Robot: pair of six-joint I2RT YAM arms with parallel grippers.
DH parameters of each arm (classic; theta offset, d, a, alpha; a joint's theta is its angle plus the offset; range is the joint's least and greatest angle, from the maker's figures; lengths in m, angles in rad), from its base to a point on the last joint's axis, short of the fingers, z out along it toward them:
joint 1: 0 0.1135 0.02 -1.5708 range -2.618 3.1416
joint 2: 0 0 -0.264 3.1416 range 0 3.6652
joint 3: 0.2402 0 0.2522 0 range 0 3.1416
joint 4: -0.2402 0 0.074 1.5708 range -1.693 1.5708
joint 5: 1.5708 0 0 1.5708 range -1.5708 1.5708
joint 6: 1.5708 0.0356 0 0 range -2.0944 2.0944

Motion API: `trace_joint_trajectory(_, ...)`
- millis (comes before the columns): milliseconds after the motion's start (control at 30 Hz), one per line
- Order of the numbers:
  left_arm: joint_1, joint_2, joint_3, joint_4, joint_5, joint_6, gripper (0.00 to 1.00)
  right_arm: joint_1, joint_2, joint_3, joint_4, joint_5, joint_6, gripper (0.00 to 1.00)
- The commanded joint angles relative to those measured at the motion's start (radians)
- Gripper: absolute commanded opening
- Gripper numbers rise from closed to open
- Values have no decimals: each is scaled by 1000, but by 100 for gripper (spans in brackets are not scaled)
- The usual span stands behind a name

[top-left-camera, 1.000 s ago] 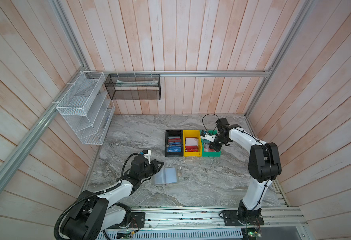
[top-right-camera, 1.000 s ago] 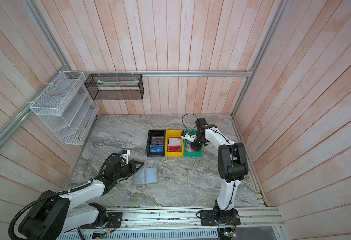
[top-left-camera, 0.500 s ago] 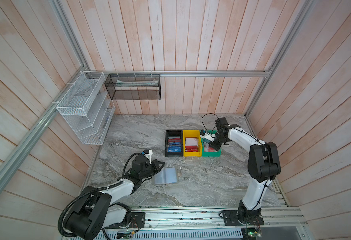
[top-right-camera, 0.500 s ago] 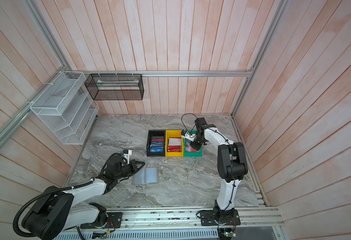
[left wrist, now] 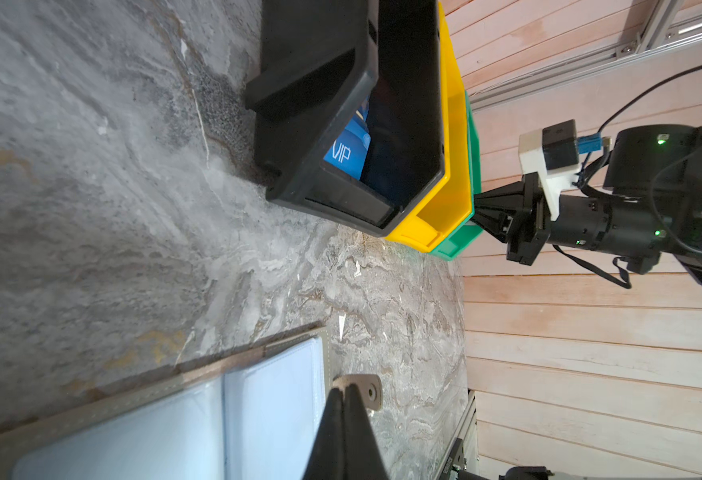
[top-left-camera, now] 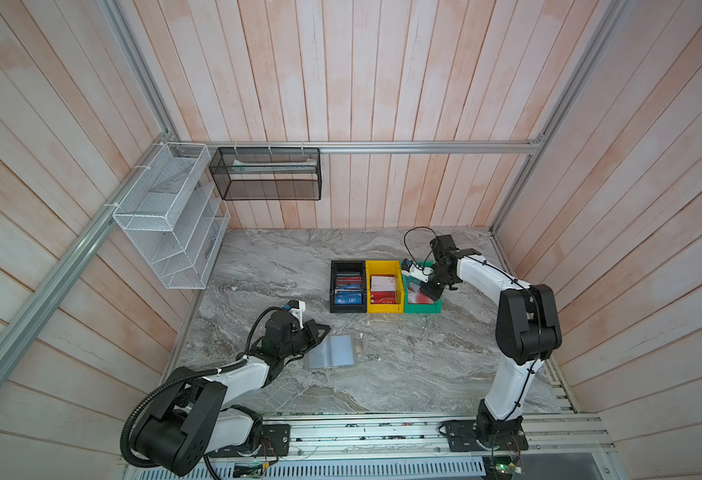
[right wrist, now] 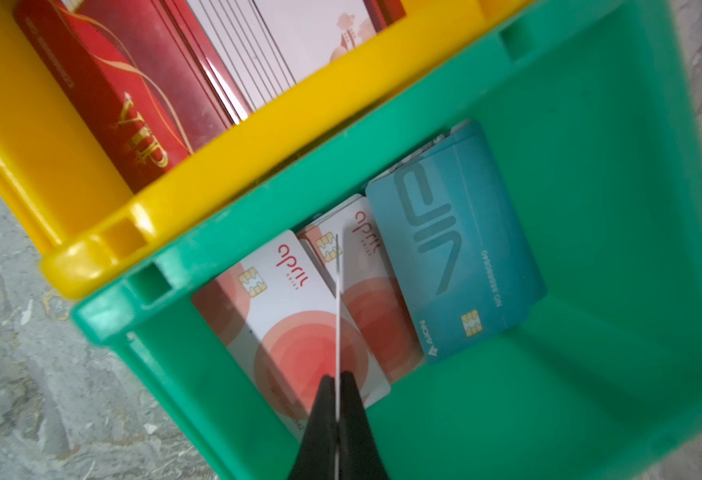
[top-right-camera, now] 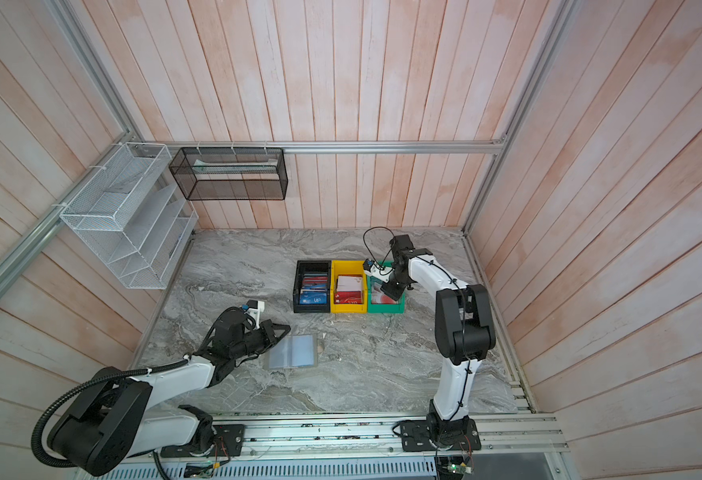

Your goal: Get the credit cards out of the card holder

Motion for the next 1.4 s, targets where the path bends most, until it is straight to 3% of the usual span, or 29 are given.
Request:
trace_joint_trajectory(0,-4,16,21,26,13,19,0,4,-47,-13,-41,-53,-18,0)
trace_joint_trajectory(500,-2,25,27,19,10,29,0,5,-80,-65,-92,-41,-70,2)
trace_joint_trajectory(733,0,30,29,20,11,32,0,6,-74,-77,-95,-31,-95,9)
trace_joint_trajectory(933,2,36,26,21,12,34,0,5,-19,-25,-163,-43,-125,15)
trace_joint_trajectory(1367,13,43,22,26,6,38,0,0,113,124,-216,-16,-146,16)
